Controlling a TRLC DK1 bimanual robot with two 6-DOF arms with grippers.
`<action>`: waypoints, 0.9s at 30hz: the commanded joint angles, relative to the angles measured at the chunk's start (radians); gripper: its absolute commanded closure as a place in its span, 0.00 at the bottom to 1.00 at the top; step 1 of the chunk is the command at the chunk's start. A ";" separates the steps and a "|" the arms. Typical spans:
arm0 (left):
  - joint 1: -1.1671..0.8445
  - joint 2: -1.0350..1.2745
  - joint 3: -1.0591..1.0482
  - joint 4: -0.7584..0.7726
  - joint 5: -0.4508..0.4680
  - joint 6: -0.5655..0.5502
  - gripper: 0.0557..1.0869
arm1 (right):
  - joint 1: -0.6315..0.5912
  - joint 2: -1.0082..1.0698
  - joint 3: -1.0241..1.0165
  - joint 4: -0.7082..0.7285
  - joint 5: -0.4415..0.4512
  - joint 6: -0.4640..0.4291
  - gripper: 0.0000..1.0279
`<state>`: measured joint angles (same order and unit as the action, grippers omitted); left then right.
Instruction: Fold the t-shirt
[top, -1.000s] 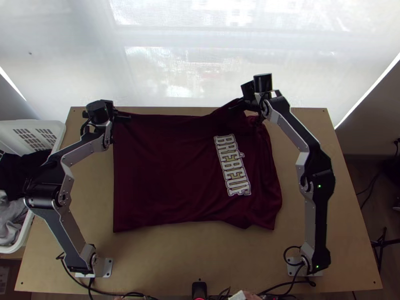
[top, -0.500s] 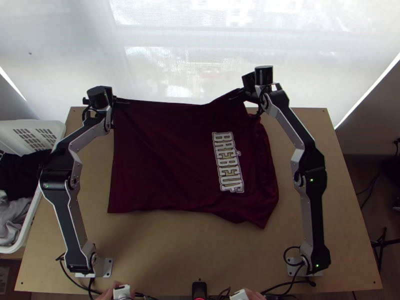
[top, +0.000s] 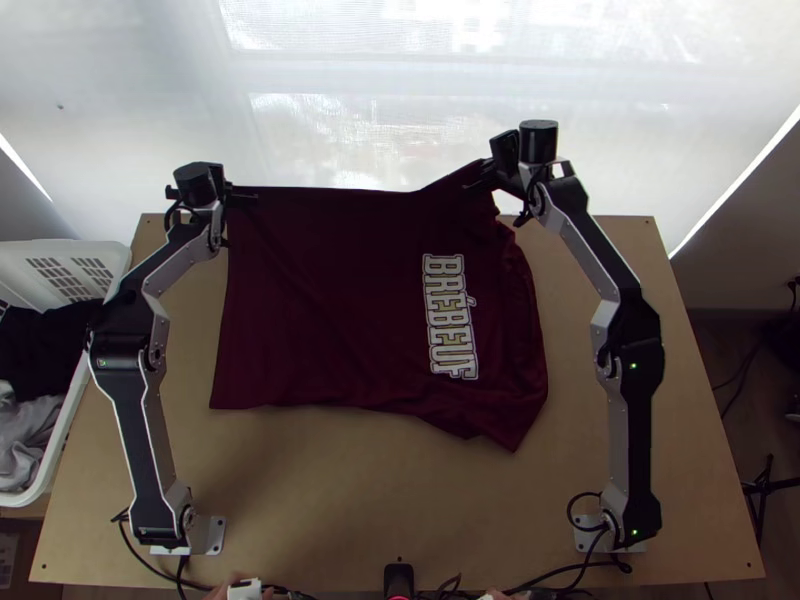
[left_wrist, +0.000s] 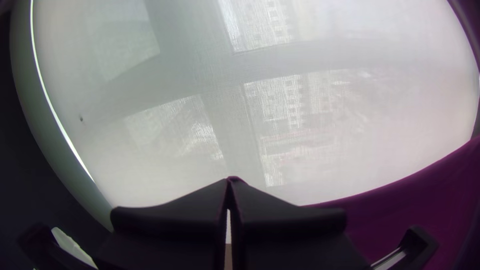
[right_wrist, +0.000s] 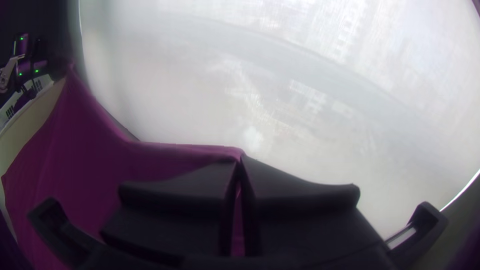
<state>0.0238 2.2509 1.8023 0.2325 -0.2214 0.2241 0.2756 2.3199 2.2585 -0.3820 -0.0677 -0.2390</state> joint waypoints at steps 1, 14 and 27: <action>0.002 -0.060 -0.096 0.013 0.057 -0.019 0.97 | 0.008 -0.103 -0.177 0.008 0.002 -0.034 0.97; 0.004 -0.220 -0.359 0.094 0.067 -0.060 0.97 | 0.043 -0.346 -0.563 0.097 0.002 -0.042 0.97; 0.002 -0.407 -0.630 0.130 0.067 -0.106 0.97 | 0.093 -0.583 -0.922 0.147 0.002 -0.010 0.97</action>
<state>0.0273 1.9324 1.3014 0.3470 -0.1532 0.1375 0.3378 1.8519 1.5120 -0.2588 -0.0654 -0.2699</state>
